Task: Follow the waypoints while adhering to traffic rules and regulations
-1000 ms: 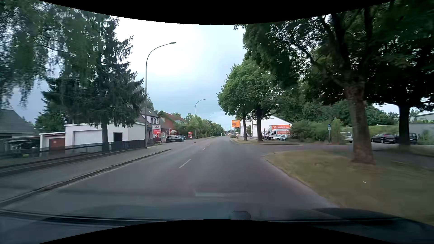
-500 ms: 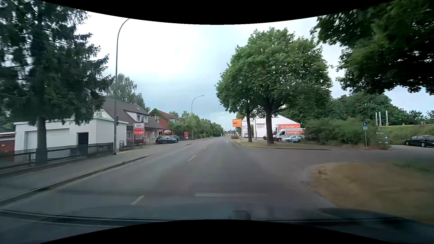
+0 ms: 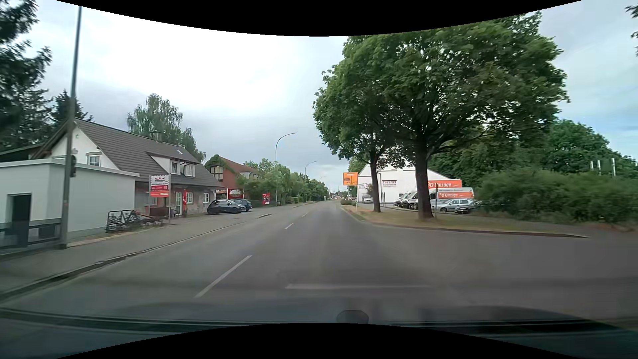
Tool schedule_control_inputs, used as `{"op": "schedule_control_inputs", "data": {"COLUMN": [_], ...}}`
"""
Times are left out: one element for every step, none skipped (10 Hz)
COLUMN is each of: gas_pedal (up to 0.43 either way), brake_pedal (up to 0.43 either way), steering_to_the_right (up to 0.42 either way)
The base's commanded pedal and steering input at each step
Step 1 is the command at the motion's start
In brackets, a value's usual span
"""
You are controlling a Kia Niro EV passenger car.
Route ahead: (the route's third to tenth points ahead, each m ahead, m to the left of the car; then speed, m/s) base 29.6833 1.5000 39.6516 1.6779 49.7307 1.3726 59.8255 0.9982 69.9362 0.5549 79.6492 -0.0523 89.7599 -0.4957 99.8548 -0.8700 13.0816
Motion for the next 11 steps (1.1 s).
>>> {"op": "schedule_control_inputs", "data": {"gas_pedal": [0.157,0.157,0.157,0.157,0.157,0.157,0.157,0.157,0.157,0.157,0.157], "brake_pedal": [0.0,0.0,0.0,0.0,0.0,0.0,0.0,0.0,0.0,0.0,0.0], "steering_to_the_right": [-0.002,-0.004,-0.005,-0.005,-0.005,-0.004,-0.004,-0.004,-0.005,-0.004,-0.004]}}
